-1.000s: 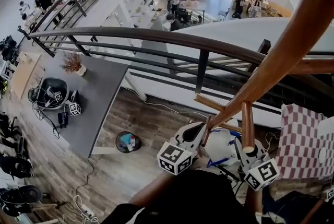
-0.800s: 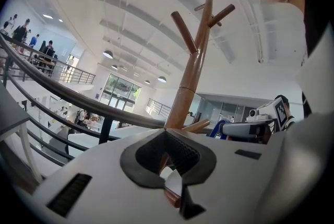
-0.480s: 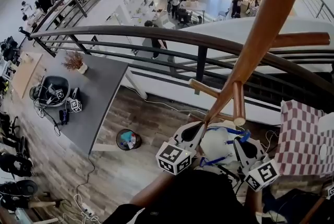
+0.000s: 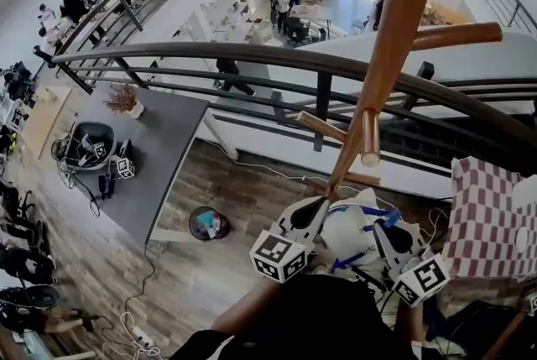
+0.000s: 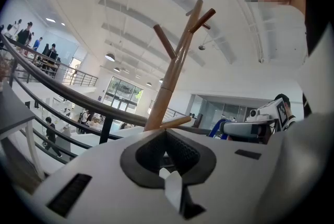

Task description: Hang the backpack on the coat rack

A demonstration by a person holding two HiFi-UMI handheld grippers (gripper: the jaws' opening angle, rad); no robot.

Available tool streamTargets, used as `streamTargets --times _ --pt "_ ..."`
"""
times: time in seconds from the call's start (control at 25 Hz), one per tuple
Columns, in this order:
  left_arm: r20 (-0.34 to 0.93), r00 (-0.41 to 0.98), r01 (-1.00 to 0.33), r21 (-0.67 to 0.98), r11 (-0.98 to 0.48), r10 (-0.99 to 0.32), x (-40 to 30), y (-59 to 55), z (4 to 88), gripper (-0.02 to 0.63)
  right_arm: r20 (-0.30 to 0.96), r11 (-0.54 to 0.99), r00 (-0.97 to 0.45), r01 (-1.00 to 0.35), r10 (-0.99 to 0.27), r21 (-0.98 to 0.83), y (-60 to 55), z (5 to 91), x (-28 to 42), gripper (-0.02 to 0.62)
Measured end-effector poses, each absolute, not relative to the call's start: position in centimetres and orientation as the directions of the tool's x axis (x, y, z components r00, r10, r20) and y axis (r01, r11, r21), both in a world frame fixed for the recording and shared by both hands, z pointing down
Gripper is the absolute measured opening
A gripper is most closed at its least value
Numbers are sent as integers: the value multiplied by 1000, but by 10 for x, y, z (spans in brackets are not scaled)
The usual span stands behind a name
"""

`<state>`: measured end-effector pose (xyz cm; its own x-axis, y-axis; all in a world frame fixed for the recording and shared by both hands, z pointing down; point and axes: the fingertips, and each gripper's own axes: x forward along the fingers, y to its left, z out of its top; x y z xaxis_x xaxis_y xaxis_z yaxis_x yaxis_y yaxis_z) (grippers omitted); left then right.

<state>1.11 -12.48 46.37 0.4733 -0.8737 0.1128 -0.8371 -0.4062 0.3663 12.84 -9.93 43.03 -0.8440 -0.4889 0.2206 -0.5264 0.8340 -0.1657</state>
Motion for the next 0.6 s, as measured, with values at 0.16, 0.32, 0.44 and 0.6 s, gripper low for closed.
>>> streamTargets --times 0.16,0.32,0.44,0.6 --pt "111 473 -837 366 -406 -874 12 -119 462 8 218 850 -851 -510 -477 -133 -100 421 129 20" --pt "105 478 -832 372 -411 -872 13 -114 459 8 214 864 -859 -493 -465 -103 -101 413 125 20" --pt "96 487 -827 370 -423 -868 15 -113 452 8 213 868 -863 -486 -459 -101 -104 409 121 20" --pt "89 493 -825 363 -433 -865 13 -114 448 8 223 876 -868 -473 -444 -97 -108 409 113 20"
